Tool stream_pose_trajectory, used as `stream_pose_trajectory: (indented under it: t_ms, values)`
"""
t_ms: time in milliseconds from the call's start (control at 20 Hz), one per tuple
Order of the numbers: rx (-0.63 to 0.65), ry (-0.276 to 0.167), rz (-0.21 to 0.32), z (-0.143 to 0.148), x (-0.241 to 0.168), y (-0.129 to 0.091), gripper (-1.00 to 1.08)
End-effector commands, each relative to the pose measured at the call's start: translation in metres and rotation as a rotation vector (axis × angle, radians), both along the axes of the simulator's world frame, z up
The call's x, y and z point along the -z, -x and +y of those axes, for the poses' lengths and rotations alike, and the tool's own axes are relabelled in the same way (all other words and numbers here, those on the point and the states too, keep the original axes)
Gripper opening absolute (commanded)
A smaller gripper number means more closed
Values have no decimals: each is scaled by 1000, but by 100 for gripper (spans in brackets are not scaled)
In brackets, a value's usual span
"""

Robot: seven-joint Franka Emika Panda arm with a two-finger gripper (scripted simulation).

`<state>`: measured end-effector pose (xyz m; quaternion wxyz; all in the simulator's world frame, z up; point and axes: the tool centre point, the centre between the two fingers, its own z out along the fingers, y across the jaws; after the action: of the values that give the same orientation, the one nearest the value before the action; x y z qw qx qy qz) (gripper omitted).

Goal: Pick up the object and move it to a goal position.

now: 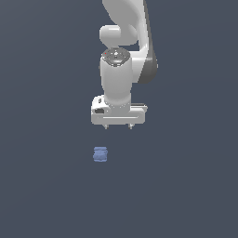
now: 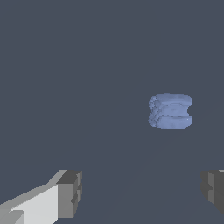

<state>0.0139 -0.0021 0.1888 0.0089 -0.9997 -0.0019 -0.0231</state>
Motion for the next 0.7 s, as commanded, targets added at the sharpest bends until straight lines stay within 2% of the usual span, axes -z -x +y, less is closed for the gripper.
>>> stream_pose_trajectory:
  t_ms: [0,650]
  values:
    - [0,0,0,0,0,0,100]
    - [23,19,-18,-9,-14,-3,100]
